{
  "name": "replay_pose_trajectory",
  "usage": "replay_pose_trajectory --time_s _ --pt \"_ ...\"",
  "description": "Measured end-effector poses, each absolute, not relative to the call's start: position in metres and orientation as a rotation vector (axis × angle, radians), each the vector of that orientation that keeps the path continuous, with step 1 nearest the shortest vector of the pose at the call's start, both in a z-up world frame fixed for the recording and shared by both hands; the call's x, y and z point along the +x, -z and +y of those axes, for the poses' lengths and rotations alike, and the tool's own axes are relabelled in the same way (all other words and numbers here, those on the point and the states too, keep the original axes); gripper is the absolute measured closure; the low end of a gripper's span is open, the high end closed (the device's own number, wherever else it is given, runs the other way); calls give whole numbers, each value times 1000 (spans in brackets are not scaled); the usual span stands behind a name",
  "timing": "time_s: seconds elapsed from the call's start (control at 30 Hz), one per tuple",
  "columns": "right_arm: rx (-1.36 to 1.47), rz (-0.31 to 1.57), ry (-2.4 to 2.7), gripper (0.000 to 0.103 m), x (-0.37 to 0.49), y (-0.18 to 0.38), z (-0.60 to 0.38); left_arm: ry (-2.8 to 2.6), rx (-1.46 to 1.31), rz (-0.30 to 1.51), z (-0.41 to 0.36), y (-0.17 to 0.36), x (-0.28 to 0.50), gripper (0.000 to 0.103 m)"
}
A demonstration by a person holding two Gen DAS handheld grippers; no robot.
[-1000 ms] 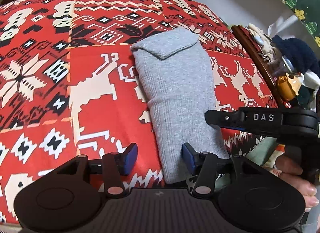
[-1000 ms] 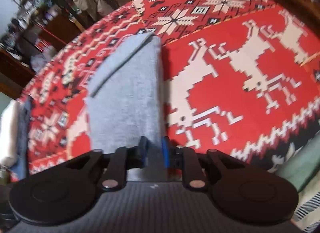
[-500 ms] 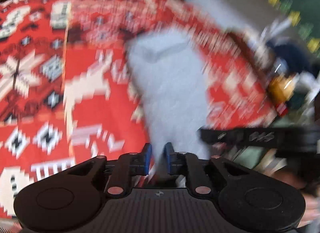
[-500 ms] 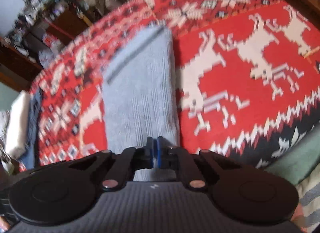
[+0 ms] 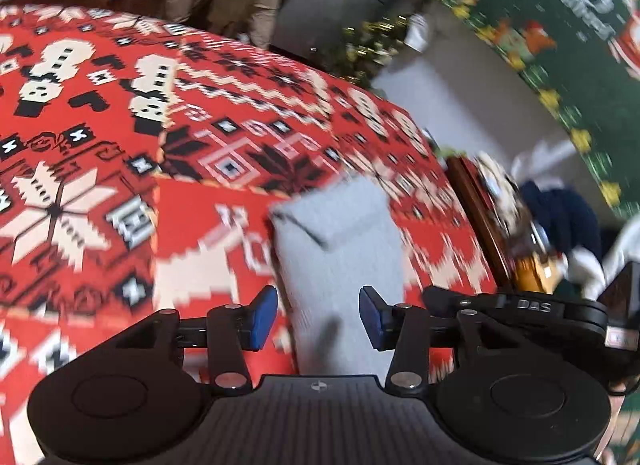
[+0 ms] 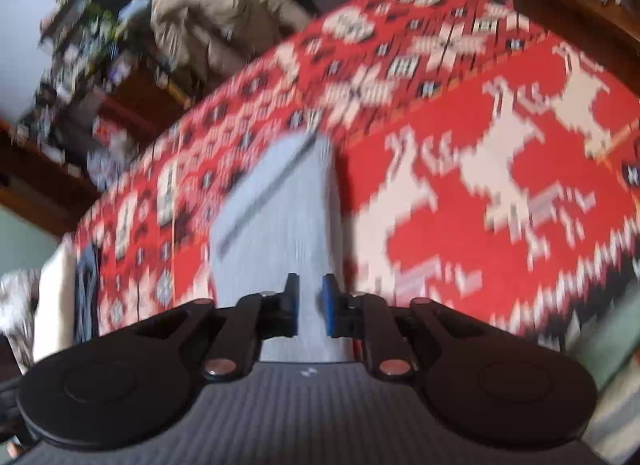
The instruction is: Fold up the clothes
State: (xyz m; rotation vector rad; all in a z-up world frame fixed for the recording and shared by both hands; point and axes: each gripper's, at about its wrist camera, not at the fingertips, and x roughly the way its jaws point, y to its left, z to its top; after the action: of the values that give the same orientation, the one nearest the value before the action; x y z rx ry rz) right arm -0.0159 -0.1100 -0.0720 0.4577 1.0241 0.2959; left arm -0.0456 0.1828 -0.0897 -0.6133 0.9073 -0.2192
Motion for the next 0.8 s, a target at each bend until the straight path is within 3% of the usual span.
replay_pose_trajectory --time_s 0.17,0.23,0.57,0.73,0.8 --pt "579 982 -282 81 32 82 -118 213 -769 911 203 108 -11 56" --pt "562 975 -302 94 42 84 -110 229 -763 912 201 110 -2 56" --pt "517 984 -294 94 67 107 -92 265 -722 945 192 121 13 57" --pt "614 973 -265 88 67 105 -109 253 -796 955 201 133 16 52" --pt "649 981 -250 88 68 110 -114 247 -831 958 206 139 17 59"
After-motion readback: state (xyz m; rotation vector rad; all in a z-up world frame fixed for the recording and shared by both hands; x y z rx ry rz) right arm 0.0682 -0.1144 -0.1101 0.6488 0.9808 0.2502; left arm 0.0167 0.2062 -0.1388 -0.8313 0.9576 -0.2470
